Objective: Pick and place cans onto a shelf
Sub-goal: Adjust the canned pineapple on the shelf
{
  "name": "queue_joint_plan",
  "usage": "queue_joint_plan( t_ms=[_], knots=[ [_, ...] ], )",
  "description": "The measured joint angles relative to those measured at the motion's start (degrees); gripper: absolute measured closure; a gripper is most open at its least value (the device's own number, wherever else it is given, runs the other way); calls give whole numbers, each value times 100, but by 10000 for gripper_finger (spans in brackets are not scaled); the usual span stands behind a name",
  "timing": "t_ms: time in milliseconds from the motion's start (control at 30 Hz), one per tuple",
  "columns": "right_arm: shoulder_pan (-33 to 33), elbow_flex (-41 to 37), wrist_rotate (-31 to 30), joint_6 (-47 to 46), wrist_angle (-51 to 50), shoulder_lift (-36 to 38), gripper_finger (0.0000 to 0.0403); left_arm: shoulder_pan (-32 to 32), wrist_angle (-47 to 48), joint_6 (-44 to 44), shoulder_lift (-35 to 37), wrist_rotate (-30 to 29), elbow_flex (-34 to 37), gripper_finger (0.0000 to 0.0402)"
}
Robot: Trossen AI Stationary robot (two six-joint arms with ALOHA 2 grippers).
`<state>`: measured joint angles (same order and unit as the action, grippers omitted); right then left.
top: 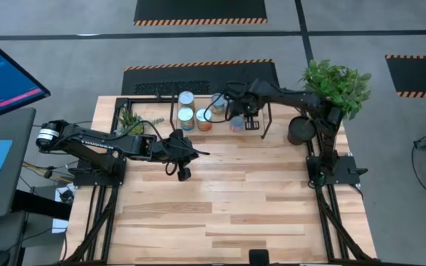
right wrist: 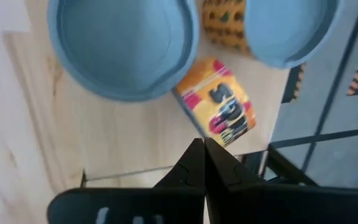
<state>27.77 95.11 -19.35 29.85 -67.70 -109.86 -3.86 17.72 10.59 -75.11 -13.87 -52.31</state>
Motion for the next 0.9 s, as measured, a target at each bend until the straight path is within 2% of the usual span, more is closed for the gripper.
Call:
queue_joint_plan(
  t_ms=[400,533,900],
  knots=[
    [155,0,-2,37,135,-7,393,-2,-1,17,0,0,0,387],
    [249,0,280,-30,59,-7,393,-2,-2,17,0,0,0,387],
    [227,0,470,-160,90,-11,392,-2,0,17,0,2,0,387]
  ],
)
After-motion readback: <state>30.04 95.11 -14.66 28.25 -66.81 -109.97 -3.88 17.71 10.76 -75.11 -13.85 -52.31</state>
